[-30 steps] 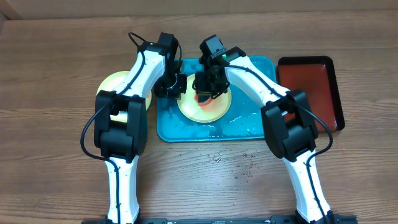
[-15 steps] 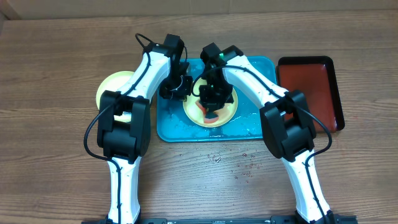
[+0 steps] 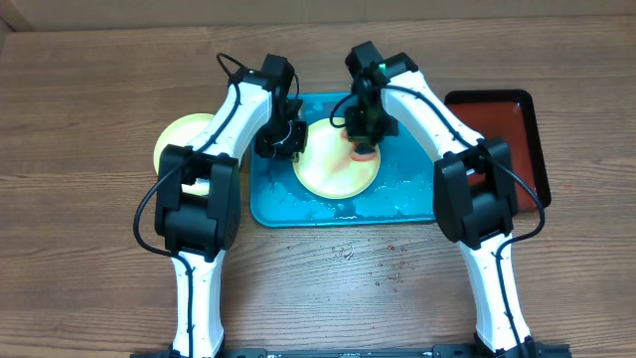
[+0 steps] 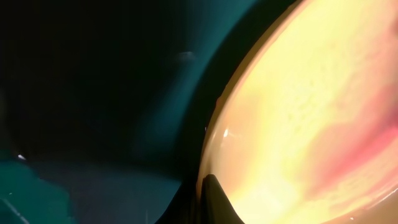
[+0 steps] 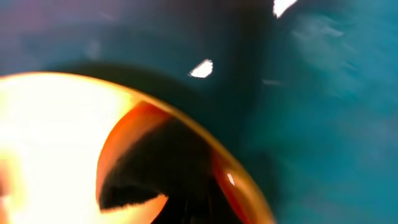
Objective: Clean dirty plates on tray and stack at the side
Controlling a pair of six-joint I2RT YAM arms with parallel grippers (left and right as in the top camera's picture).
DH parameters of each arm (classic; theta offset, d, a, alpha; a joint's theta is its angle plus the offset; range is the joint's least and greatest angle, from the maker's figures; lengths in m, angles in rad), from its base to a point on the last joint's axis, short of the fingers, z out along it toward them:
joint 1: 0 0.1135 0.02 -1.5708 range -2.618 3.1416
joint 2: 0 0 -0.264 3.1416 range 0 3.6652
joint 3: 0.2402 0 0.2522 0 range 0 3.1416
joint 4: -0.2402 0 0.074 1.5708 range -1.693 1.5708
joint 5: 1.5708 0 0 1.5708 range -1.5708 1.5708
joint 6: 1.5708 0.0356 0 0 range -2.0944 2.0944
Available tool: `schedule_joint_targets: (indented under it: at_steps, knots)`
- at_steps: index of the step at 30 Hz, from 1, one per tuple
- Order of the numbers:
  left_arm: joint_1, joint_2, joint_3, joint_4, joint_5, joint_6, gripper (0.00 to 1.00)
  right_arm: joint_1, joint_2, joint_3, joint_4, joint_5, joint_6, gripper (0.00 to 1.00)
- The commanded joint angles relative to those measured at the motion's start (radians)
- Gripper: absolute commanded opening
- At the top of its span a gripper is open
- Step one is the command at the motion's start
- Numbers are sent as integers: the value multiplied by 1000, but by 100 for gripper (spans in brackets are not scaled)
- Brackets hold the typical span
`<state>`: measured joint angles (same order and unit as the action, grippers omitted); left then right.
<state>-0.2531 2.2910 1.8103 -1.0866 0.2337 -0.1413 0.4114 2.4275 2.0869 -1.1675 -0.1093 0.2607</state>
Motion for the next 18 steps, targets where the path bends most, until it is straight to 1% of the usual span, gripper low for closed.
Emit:
schedule_joint_targets:
  at_steps: [1, 4, 10, 15, 18]
  knots:
    - [13, 13, -11, -12, -30, 34, 4, 31, 27, 6, 64, -180, 0, 4]
    - [12, 13, -11, -12, -30, 34, 4, 68, 29, 6, 111, -253, 1, 4]
    - [11, 13, -11, -14, -30, 33, 4, 127, 28, 6, 103, -264, 5, 4]
    - [13, 13, -11, -16, -29, 33, 4, 132, 28, 6, 82, -261, 4, 4]
    - [13, 13, -11, -16, -30, 34, 4, 109, 28, 6, 79, -236, 4, 4]
